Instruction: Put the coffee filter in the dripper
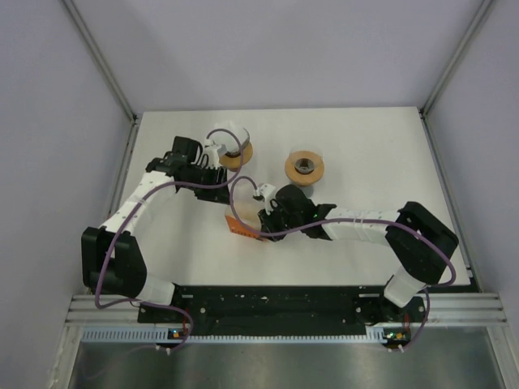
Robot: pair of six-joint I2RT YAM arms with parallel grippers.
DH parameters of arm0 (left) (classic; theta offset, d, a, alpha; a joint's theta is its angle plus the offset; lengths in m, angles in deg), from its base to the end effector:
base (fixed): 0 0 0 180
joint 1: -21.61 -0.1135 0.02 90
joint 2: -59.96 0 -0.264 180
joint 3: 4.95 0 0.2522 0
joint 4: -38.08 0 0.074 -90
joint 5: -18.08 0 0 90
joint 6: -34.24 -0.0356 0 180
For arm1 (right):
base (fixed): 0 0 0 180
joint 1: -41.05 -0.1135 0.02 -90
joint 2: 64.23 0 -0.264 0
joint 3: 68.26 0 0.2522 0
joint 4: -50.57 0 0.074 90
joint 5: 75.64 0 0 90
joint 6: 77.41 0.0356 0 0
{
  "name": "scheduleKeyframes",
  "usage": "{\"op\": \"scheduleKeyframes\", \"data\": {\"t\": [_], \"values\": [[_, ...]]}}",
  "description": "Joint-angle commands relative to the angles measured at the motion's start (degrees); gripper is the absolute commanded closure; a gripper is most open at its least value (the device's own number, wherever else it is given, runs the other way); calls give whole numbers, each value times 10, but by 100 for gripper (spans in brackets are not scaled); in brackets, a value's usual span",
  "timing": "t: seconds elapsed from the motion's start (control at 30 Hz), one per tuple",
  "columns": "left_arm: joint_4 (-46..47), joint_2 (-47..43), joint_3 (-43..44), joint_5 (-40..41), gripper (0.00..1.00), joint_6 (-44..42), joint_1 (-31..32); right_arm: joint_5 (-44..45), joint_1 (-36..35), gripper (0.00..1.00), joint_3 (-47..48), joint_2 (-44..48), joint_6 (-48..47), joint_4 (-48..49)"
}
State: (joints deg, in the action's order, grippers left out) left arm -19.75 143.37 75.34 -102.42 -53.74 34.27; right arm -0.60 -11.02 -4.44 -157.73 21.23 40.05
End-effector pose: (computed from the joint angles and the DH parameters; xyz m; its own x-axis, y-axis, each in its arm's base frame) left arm 0.2813 -0.0817 0.2705 -0.8675 0.1637 -0.4696 0.3990 0.7929 -0.4605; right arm 0.2005 0.2723 0.1822 -0.5249 -0.4375 -0.7301 -0.8136 0.5099 0.2795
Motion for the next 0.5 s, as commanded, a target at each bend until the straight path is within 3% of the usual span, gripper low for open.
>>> {"op": "scheduleKeyframes", "data": {"t": [0.0, 0.27, 0.47], "values": [[22, -3, -2, 12, 53, -3, 4, -8, 16, 80, 15, 17, 6, 18], [21, 0, 2, 17, 59, -10, 11, -21, 21, 79, 39, -8, 10, 40], [18, -2, 2, 21, 71, -14, 11, -13, 21, 73, 39, 6, -4, 26]]}}
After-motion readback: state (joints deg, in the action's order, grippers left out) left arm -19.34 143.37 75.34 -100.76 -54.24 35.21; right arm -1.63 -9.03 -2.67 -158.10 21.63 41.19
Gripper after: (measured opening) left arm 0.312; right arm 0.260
